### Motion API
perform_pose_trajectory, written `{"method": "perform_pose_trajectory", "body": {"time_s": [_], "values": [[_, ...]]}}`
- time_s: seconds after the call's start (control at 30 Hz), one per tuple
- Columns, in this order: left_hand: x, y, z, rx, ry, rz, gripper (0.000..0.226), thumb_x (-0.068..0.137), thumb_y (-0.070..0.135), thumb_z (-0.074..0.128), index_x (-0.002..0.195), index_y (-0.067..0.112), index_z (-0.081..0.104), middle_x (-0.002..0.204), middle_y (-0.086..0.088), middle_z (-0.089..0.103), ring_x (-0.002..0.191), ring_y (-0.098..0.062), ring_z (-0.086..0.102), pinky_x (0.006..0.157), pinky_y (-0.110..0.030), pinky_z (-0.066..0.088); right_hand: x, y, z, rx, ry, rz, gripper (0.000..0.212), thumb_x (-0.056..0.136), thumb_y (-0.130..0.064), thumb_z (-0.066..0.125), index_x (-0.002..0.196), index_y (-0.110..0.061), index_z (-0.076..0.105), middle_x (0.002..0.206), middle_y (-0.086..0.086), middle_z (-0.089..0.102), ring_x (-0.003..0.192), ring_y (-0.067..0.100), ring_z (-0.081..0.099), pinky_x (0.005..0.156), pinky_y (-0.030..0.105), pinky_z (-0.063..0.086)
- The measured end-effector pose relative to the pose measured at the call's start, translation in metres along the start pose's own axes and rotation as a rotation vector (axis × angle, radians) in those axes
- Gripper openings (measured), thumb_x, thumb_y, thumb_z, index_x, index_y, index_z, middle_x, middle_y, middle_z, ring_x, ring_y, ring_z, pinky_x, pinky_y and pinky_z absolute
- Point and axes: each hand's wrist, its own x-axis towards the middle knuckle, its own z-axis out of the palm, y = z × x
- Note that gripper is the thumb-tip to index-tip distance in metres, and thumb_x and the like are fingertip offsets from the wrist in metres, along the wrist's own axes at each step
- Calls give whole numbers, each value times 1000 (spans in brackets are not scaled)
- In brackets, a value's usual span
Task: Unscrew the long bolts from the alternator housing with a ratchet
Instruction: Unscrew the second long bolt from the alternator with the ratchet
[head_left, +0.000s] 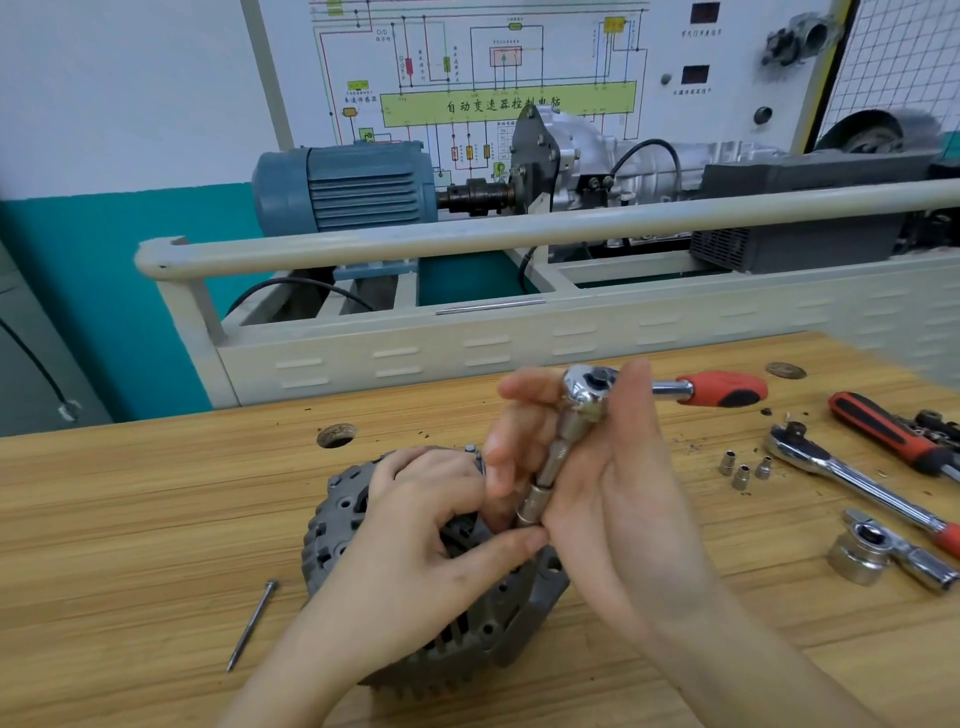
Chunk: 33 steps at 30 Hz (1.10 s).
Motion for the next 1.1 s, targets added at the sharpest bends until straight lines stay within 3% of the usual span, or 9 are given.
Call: {"method": "perform_pose_trajectory", "body": {"time_s": [0.13, 0.23, 0.43, 0.7, 0.87, 0.97, 1.1], "values": [[0, 0, 0, -5, -8, 11, 52, 66, 61, 46, 75, 16, 69, 97, 14, 61, 104, 21, 36, 94, -1, 10, 0, 0, -2, 99, -19, 22, 54, 80, -56, 30, 100, -19, 64, 79, 4, 67, 67, 13, 60, 62, 24, 49], [0, 0, -1, -14, 5, 10, 48, 66, 60, 46, 71, 18, 68, 104, 21, 56, 104, 23, 35, 93, 0, 10, 1, 1, -1, 93, 6, 1, 38, 82, -48, 39, 98, -23, 62, 83, 4, 67, 67, 14, 61, 63, 25, 49], [1, -4, 1, -6, 20, -3, 44, 65, 60, 50, 63, 18, 59, 79, 7, 62, 99, 2, 49, 101, -20, 20, 4, 1, -3, 116, 21, -15, 27, 80, -40, 57, 95, -21, 68, 85, 6, 69, 67, 14, 63, 63, 25, 51], [1, -5, 2, 7, 18, -12, 56, 63, 65, 49, 71, 11, 62, 77, 4, 62, 98, 2, 48, 95, -6, 14, 4, -1, -5, 100, -17, -39, 30, 63, -32, 79, 89, -21, 69, 95, 4, 69, 68, 13, 63, 63, 26, 52], [1, -6, 0, -18, -19, 20, 58, 64, 65, 48, 82, 14, 70, 93, 6, 65, 105, 8, 45, 101, -15, 16, 5, -1, -3, 84, -26, -19, 26, 77, -40, 64, 93, -20, 69, 96, 2, 70, 67, 11, 62, 66, 23, 51], [0, -5, 0, -15, -30, 33, 55, 64, 65, 47, 85, 20, 72, 98, 10, 65, 108, 16, 39, 99, -7, 10, 6, -3, -5, 160, -9, 43, 34, 82, -41, 49, 90, -16, 71, 85, 4, 70, 58, 11, 60, 60, 22, 50], [1, -4, 0, -39, -2, 15, 52, 61, 65, 49, 80, 22, 72, 94, 14, 63, 105, 17, 39, 96, -5, 13, 7, -4, -6, 163, -13, 44, 31, 81, -41, 53, 88, -16, 71, 83, 4, 70, 61, 10, 60, 62, 22, 50]]}}
